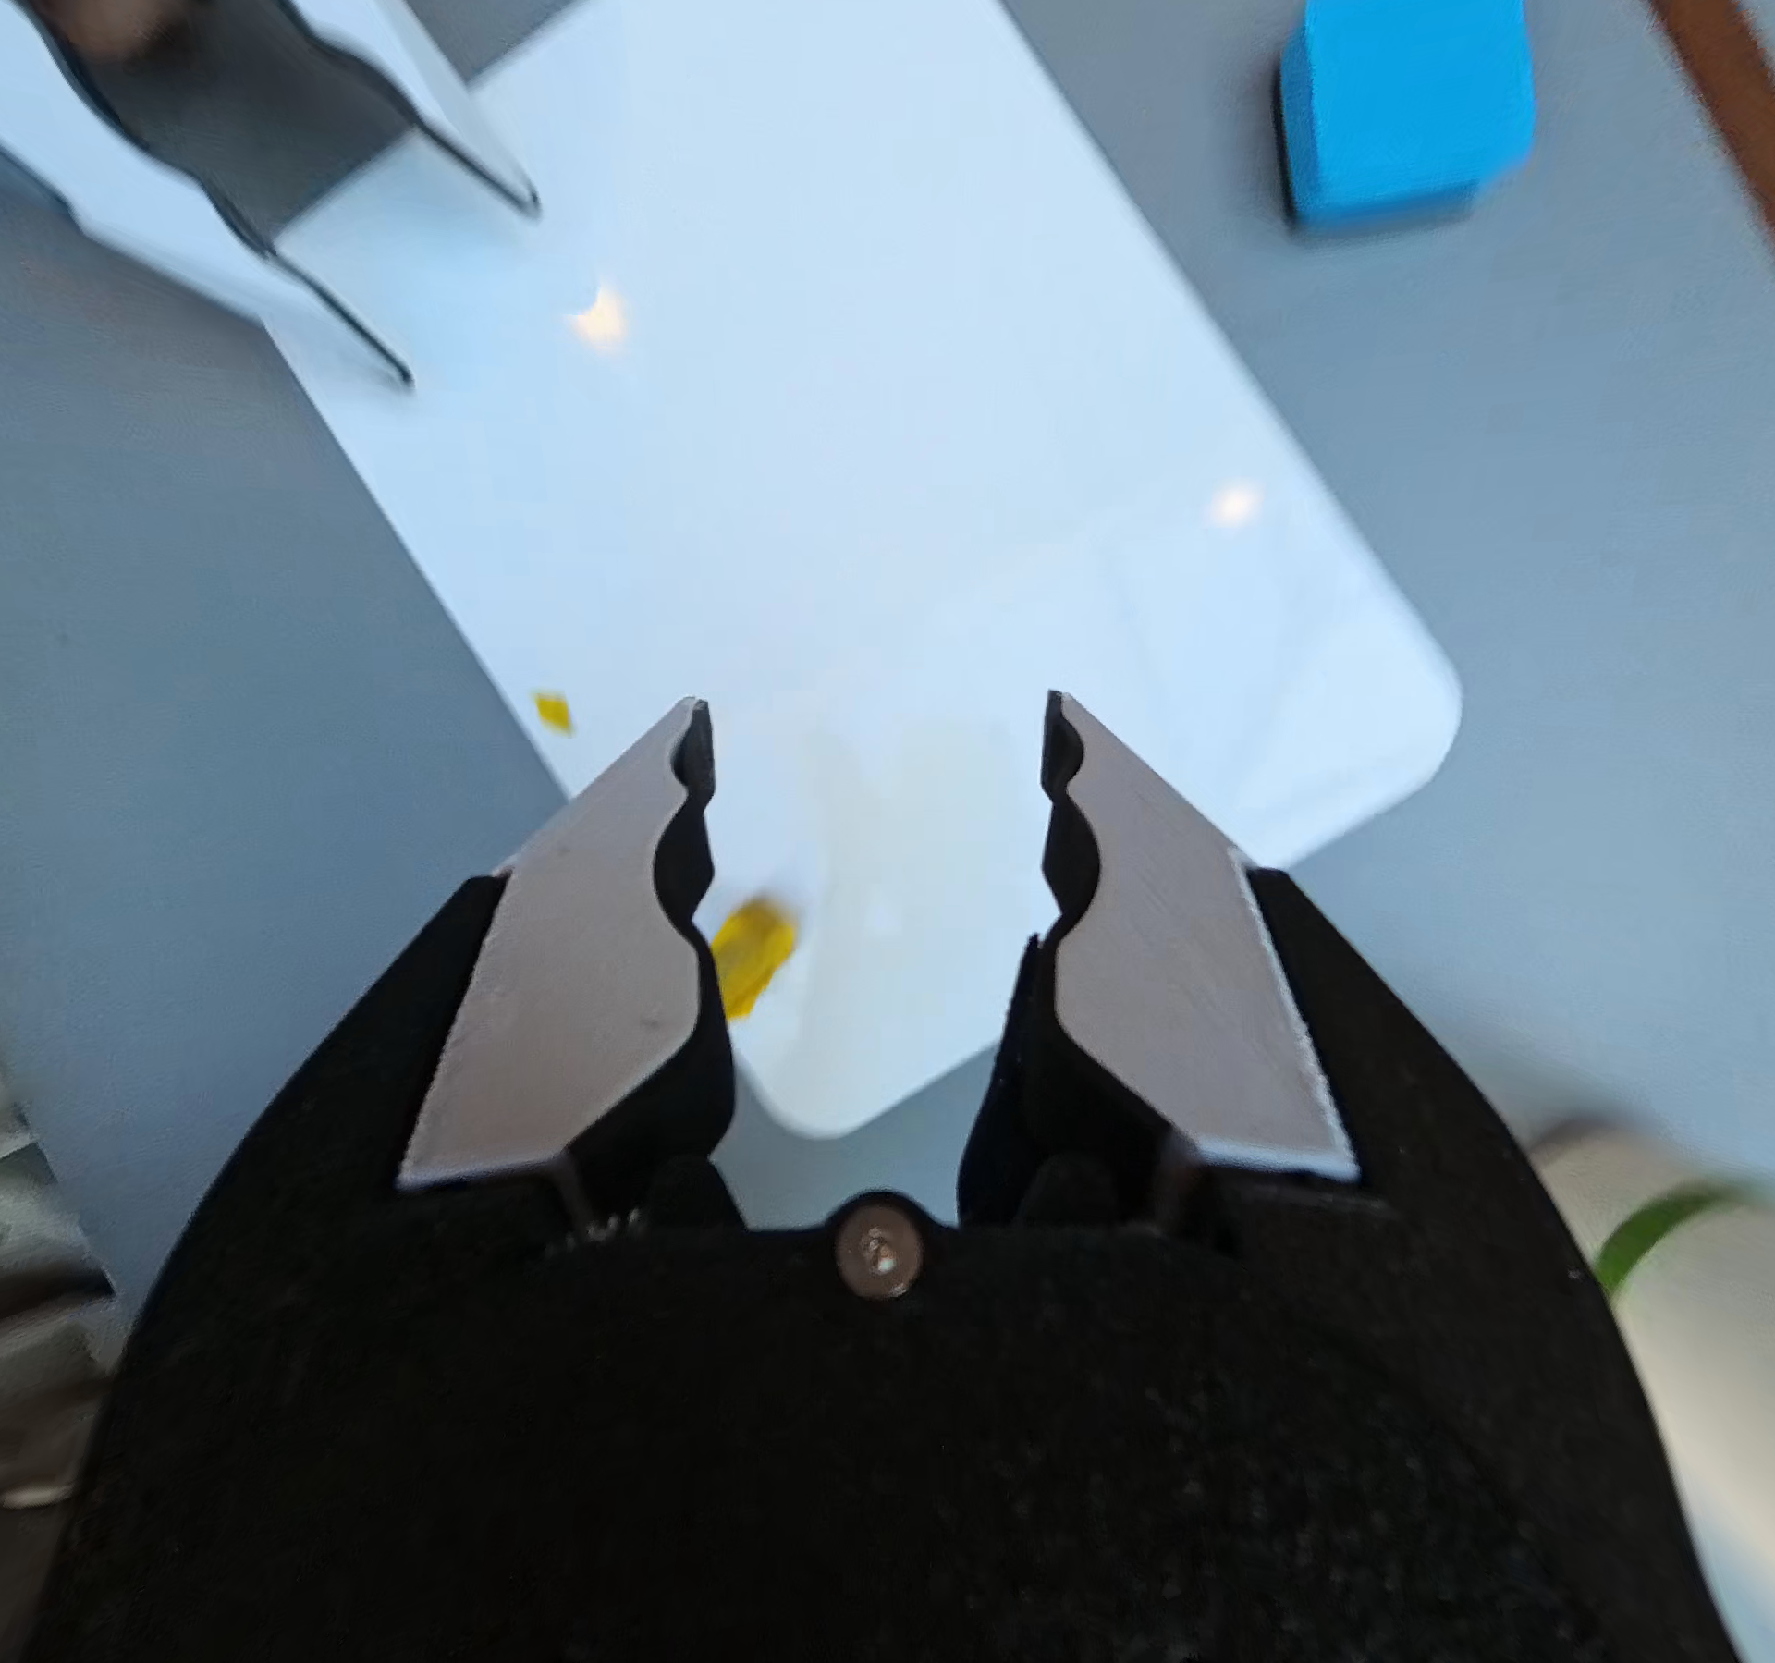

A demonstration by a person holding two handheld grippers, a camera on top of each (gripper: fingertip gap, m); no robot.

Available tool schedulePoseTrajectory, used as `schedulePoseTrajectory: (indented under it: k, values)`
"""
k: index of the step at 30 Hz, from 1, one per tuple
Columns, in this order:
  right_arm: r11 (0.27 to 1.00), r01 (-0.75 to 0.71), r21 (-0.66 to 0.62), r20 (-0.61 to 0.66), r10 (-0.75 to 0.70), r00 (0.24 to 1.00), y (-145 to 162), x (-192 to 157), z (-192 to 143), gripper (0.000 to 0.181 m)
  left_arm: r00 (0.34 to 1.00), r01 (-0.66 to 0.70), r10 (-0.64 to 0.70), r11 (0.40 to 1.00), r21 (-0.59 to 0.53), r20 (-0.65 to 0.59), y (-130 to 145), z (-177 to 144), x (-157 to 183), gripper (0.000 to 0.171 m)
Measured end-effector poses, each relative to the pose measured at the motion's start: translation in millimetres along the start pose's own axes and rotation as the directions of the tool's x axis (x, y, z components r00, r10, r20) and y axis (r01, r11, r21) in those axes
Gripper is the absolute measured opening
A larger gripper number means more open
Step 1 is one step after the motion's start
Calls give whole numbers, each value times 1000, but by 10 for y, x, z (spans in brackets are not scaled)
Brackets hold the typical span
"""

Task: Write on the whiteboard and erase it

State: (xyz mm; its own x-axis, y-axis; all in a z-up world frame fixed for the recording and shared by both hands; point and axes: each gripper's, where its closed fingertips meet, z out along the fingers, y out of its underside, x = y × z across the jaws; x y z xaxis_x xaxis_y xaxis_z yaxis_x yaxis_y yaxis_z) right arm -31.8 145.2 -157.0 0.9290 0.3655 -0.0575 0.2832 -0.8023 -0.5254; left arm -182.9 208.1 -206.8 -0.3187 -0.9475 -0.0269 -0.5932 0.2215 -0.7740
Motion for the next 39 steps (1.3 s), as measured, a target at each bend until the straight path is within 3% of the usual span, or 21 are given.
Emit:
schedulePoseTrajectory:
  k: [2,4,8,10,11,12,13,16,19,21,23,26,28,32,39]
  values:
    - [994,-103,22,-56,105,993,478,-156,-33,67,1000,-15,14,999,37,8,-90,-24,50,54]
    - [979,-185,83,-87,192,978,739,-341,-16,62,999,-44,42,997,68,23,-163,-35,103,53]
    - [950,-238,204,-197,278,940,853,-410,29,50,999,-40,41,994,103,-9,-264,-6,265,51]
    - [939,-252,233,-162,293,943,823,-432,102,48,999,-19,24,994,110,-42,-293,15,347,51]
    - [937,-251,241,-154,293,944,810,-418,134,41,998,-7,14,993,115,-55,-307,21,379,51]
    - [942,-244,230,-137,280,950,813,-430,166,20,998,4,4,993,119,-67,-320,26,407,50]
    - [945,-237,226,-129,270,954,797,-429,178,18,997,14,-5,992,124,-77,-337,25,430,50]
    - [934,-226,277,-59,252,966,584,-452,120,18,996,38,-25,985,169,-81,-430,-21,442,48]
    - [849,-309,429,250,217,944,-14,-673,12,17,997,59,-44,959,276,-61,-604,-131,388,40]
    - [770,-441,461,544,147,826,-461,-913,-88,17,998,57,-47,933,356,-38,-719,-233,329,38]
    - [723,-532,442,711,80,699,-791,-1033,-135,17,999,30,-34,909,415,2,-794,-335,272,37]
    - [689,-551,471,780,-34,625,-1076,-1159,-142,17,998,26,-52,869,494,40,-898,-503,213,34]
    - [643,-575,506,793,-85,603,-1160,-1211,-157,17,994,95,-108,825,556,-11,-970,-626,196,31]
    - [632,-601,489,817,-90,570,-1153,-1323,-88,17,984,174,-124,785,594,-124,-1026,-688,276,30]
    - [628,-616,476,829,-86,553,-1105,-1348,-74,17,967,250,-167,762,597,-192,-1013,-673,276,18]
